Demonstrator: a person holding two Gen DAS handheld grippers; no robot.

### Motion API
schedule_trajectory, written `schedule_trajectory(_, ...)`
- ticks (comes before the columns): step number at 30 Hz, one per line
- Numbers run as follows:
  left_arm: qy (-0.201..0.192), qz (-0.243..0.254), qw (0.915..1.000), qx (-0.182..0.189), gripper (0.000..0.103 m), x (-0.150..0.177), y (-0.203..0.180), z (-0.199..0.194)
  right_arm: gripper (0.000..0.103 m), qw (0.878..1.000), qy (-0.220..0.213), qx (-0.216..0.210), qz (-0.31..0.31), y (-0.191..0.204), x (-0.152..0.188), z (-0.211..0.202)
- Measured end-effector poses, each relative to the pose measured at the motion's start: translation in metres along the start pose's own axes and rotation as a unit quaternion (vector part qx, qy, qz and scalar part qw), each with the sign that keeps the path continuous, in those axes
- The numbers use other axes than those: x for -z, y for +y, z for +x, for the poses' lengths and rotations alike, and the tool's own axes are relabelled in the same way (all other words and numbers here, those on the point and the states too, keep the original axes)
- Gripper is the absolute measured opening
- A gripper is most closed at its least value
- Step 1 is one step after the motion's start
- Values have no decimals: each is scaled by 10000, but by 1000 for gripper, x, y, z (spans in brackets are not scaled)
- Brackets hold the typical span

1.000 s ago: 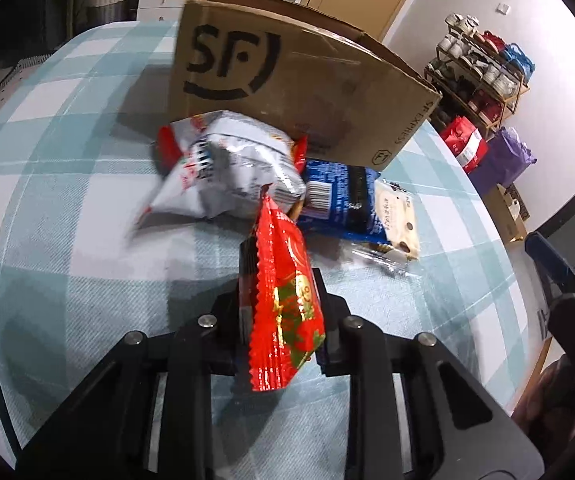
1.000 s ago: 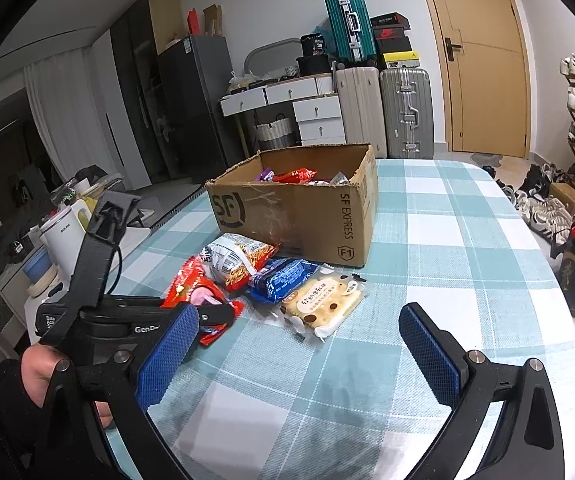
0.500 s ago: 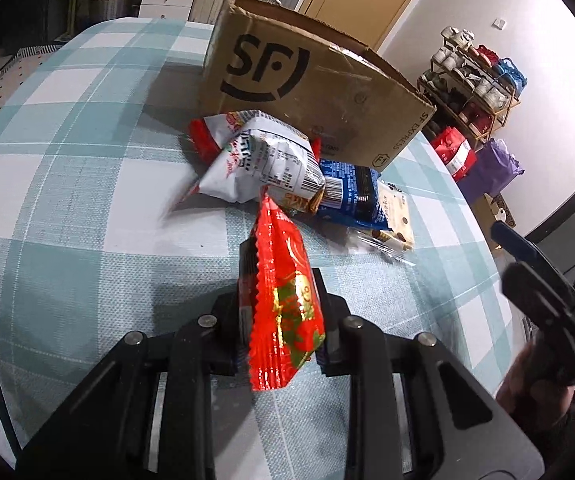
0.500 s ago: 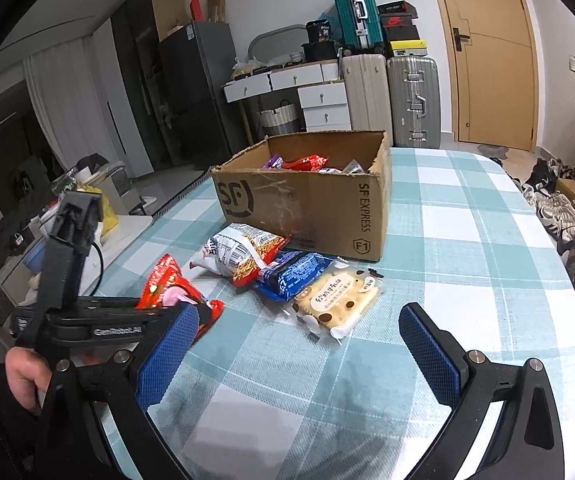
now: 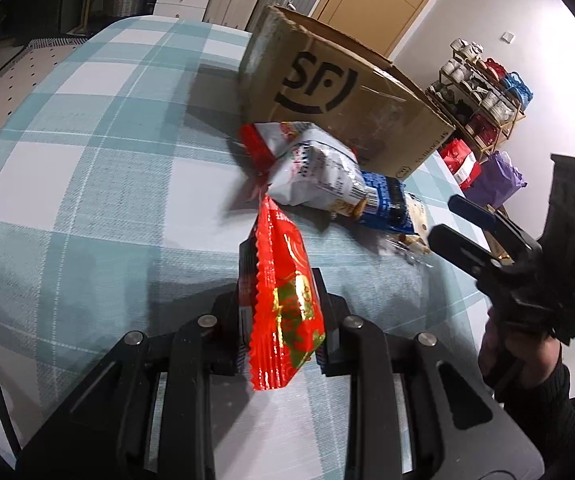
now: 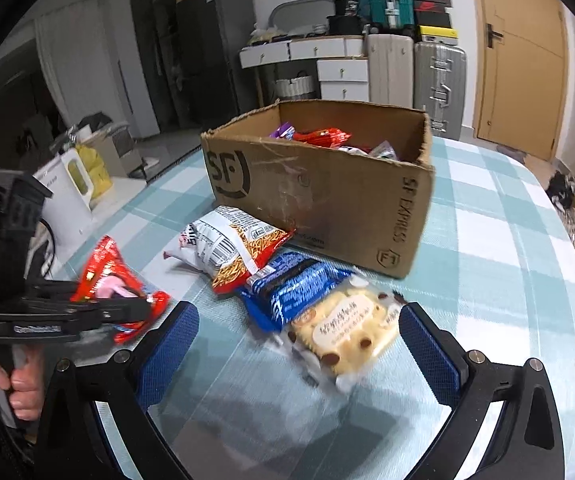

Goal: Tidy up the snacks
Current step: 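Grasp the red candy bag with left gripper while right grasps blue biscuit pack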

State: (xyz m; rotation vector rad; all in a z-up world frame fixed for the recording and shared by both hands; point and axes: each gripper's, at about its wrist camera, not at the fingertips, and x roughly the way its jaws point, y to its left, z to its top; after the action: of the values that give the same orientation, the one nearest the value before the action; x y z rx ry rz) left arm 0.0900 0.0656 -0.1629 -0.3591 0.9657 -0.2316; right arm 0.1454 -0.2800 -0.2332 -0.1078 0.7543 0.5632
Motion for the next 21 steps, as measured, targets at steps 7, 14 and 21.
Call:
schedule_trajectory(7, 22, -106, 9999, 0, 23, 3, 10, -2, 102, 9984, 304, -231, -411, 3, -9, 37)
schedule_trajectory(14, 60, -172, 9998, 1, 23, 5, 16, -3, 102, 9962, 498, -245, -670, 2, -18, 66)
schedule_trajectory(21, 16, -304, 9995, -67, 23, 3, 25, -6, 99, 9902, 708, -378, -1144, 8, -25, 87)
